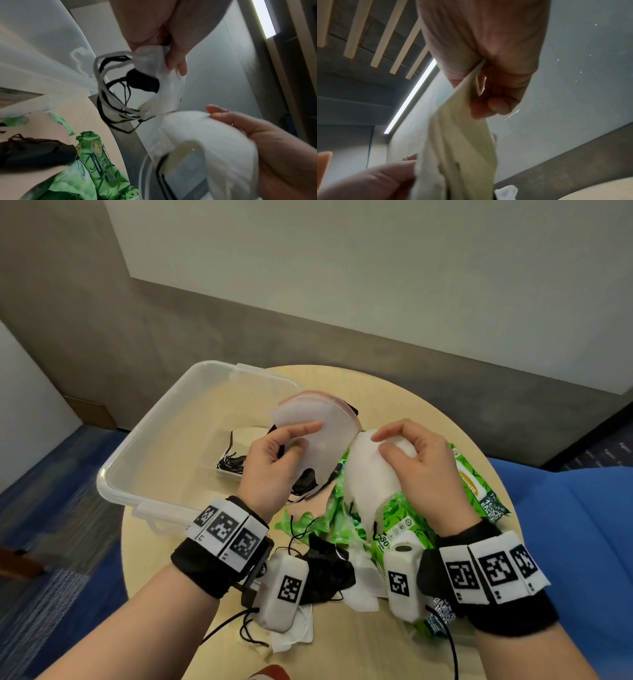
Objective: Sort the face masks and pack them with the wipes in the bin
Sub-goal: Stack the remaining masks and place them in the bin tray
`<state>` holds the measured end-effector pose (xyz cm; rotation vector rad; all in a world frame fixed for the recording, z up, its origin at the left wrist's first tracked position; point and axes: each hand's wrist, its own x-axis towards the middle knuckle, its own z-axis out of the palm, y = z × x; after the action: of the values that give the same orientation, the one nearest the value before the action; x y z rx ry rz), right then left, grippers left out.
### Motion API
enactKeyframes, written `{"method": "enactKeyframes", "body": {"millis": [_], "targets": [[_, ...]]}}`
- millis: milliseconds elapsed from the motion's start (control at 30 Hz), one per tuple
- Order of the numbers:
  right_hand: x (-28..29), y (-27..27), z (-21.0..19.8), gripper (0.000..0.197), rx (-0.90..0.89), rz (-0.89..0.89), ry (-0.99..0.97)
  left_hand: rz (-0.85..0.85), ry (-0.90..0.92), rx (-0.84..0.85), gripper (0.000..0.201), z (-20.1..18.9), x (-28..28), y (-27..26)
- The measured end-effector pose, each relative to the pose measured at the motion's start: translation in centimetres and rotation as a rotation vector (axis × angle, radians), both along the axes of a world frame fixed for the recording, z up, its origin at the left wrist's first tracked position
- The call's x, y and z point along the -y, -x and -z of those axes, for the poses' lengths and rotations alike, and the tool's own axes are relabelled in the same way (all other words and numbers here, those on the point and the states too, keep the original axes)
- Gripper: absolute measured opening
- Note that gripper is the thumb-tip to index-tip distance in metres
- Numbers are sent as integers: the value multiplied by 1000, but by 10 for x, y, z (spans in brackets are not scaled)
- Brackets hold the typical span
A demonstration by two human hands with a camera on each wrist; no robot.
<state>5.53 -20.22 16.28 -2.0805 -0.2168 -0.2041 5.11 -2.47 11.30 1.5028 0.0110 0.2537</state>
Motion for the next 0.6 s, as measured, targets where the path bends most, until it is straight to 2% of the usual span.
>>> {"method": "enactKeyframes", "body": {"millis": [67,133,200,300,367,467,600], "targets": [[-7,-1,-3,23,-81,-73,-81,22,4,-17,33,-2,2,1],[-9,-3,-6,36,-197,-198,-157,74,53,-21,34,-6,3,1],[-7,-5,-7,39,-243,-302,-117,117,88,-12,30,-10,3,2],[-6,-8,-6,29,-158,-259,-22,138,89,-12,29,-10,3,3],[-7,-11,-6,19,-26,-178,66,137,42,3,34,-9,3,4],[-14,-12,-9,17,172,-129,188,191,64,44,33,-8,6,4],[-22,-13,-8,17,225,-162,192,242,81,97,34,-3,8,3]]}}
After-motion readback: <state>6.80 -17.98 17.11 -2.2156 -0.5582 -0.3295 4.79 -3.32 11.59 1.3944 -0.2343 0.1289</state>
